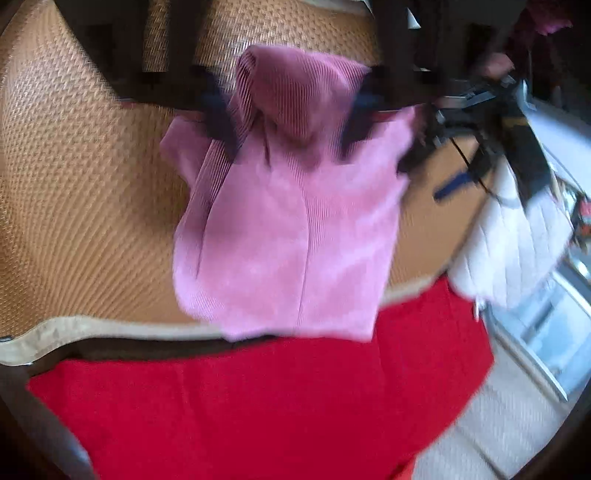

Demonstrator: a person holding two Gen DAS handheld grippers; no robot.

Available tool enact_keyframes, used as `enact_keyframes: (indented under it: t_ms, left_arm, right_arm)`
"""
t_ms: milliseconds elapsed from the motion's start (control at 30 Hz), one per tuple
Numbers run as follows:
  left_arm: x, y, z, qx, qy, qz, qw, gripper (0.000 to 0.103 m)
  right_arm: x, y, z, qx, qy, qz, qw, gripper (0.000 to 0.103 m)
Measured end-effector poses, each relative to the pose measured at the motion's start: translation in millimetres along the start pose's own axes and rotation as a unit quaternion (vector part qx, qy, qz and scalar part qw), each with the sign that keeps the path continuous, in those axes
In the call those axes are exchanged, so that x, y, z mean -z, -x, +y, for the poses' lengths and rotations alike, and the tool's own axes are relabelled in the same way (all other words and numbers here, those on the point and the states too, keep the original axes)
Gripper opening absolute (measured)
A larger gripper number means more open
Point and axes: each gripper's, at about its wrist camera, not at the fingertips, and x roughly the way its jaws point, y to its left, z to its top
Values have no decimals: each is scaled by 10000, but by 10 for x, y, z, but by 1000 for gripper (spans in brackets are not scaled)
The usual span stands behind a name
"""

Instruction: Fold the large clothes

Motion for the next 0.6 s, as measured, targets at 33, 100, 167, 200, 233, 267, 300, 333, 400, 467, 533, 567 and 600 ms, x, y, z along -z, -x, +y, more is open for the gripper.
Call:
enact_keyframes:
  t_ms: [33,100,167,200,233,267,300,333,400,467,533,567,600]
  left_arm:
    - [-8,-6,-2,-13,-10,-1,10000,98]
    - [-17,-5,-5,-16,-29,2,10000,98]
    - [-45,-16,-7,11,-49,35,10000,98]
    - [-57,-5,10,40,-36,50,10000,98]
    - [-70,12,37,81,-2,61,9999,98]
    - [-94,56,53,140,34,44,9999,98]
    - [-103,82,90,201,82,5,9998,98]
    - [-117,108,130,208,135,-39,9997,98]
    - [-137,135,192,231,247,-103,9994,98]
    - [-146,144,256,471,447,-109,9978,98]
    - [-141,83,247,763,526,48,9957,98]
    - [-135,51,231,782,492,109,9957,98]
    - [-109,-22,165,705,355,226,9966,98]
  right_arm:
    - [-29,75,-30,-41,-66,-228,9997,76]
    - [-71,177,-4,-170,-94,-507,9985,76]
    - [-91,243,27,-109,-7,-512,9986,74]
    - [-81,271,40,-119,66,-485,9987,71]
    - [-45,287,95,-135,132,-421,9989,68]
    - [-19,270,115,-134,193,-328,9992,63]
    - [36,251,137,-96,243,-245,9994,63]
    - [31,247,141,-52,265,-234,9994,63]
    - [44,245,116,167,286,-288,9990,63]
    - [78,184,32,173,181,-297,9992,63]
    - [45,58,-95,66,-27,-226,9997,63]
    - [41,-30,-126,105,-69,-127,9998,63]
    - [52,-152,-152,163,-107,12,9998,63]
